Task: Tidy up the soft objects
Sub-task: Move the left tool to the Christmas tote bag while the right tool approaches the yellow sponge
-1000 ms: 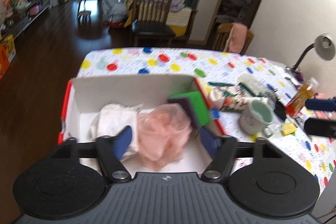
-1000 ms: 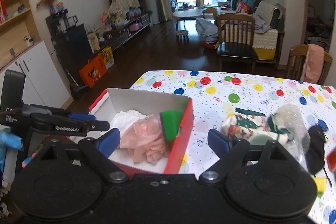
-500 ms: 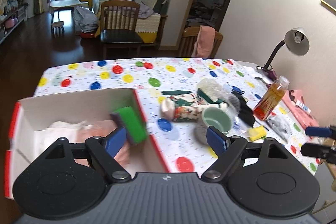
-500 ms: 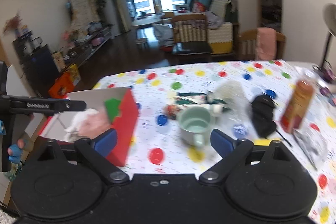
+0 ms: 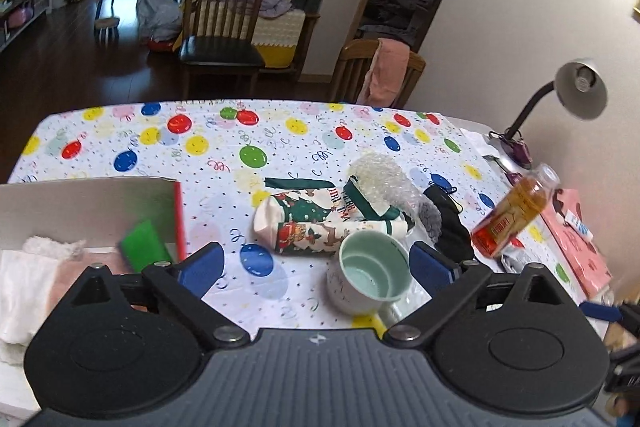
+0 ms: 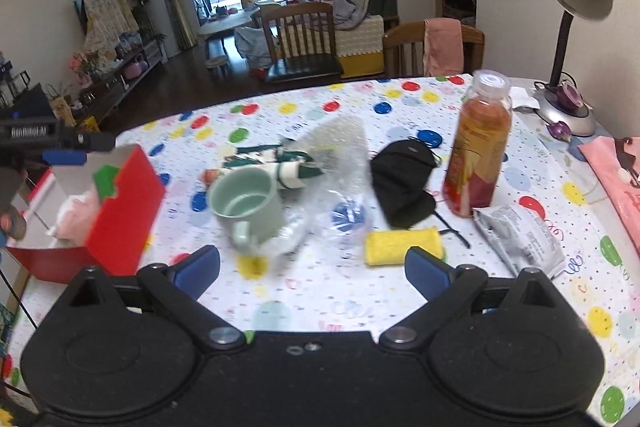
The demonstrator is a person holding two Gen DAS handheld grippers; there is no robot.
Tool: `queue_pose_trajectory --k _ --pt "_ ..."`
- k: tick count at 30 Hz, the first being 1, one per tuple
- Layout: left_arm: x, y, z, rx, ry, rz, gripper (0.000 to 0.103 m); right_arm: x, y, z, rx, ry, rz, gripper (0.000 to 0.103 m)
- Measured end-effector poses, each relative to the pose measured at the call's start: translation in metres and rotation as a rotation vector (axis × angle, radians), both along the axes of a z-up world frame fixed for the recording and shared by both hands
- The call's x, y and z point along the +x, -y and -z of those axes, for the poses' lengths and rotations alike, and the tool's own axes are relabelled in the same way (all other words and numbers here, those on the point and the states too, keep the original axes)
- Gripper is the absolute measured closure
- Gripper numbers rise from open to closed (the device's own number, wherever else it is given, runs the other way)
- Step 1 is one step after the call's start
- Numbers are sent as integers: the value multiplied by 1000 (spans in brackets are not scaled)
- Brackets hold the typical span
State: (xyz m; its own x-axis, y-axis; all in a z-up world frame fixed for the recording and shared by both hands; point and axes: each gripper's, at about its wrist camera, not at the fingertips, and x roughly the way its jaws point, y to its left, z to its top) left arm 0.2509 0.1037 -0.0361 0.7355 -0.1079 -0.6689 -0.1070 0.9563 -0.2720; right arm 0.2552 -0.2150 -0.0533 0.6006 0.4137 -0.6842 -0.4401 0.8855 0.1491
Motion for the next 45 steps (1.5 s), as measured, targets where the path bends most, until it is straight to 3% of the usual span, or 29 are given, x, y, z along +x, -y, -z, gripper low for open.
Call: queue_pose_trajectory --k 18,35,38,45 --pt "118 7 43 -86 -245 -108 3 73 18 56 -90 -81 -82 4" --pt "180 -5 100 -81 -395 -176 4 120 0 96 -146 -146 -87 4" --pt "186 -12 114 -122 -427 -204 4 126 -3 102 -159 -153 -84 4" --pt "202 -19 133 -107 -447 -213 4 142 -12 115 -183 -165 -63 4"
